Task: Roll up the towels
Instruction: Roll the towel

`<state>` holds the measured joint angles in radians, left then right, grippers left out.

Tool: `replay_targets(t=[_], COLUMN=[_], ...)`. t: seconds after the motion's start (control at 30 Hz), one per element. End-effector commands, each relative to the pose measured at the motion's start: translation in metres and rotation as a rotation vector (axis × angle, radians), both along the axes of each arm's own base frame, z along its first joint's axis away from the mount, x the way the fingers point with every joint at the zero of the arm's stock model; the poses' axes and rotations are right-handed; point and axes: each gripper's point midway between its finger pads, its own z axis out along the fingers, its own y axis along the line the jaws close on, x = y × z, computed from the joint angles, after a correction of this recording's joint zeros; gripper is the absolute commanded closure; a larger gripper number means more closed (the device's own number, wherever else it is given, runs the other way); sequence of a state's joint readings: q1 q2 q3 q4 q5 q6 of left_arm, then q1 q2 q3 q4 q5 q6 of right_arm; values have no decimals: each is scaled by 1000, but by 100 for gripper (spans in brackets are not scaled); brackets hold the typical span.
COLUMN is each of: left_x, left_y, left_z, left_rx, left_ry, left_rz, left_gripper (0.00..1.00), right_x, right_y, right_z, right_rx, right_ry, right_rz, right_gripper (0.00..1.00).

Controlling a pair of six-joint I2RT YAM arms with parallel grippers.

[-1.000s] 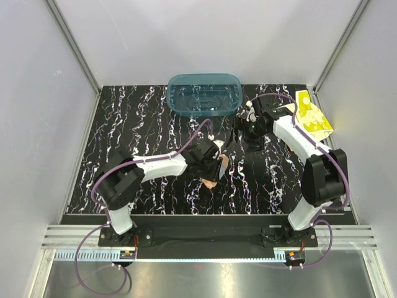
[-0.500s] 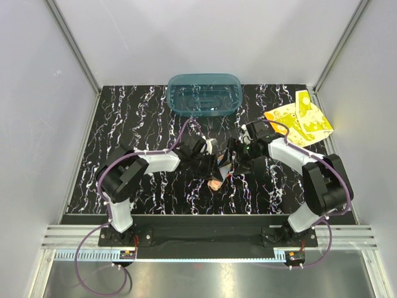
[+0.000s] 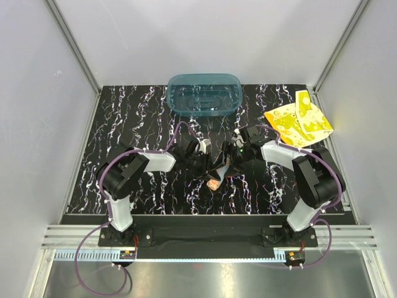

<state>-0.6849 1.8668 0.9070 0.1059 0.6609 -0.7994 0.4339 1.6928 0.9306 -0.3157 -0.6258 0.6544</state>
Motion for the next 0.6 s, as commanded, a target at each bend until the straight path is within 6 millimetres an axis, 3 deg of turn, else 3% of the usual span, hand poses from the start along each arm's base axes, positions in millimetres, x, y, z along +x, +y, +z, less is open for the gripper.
replay_targets(t=[0.0, 0.2, 0.57], left_x=[-36, -34, -35], left_y=[36, 41, 47], left_z=[-57, -56, -58], left_rx=[189, 197, 231], left_ry=[141, 140, 126], left_rz=[-5, 10, 12], left_gripper=[100, 100, 100], right_x=[6, 2, 12], right_y=[-11, -29, -33], right_z=[-34, -38, -41], right_rx=[-114, -214, -228], right_ry=[-13, -29, -40], right_rz=[-64, -89, -156], right_gripper=[25, 20, 11])
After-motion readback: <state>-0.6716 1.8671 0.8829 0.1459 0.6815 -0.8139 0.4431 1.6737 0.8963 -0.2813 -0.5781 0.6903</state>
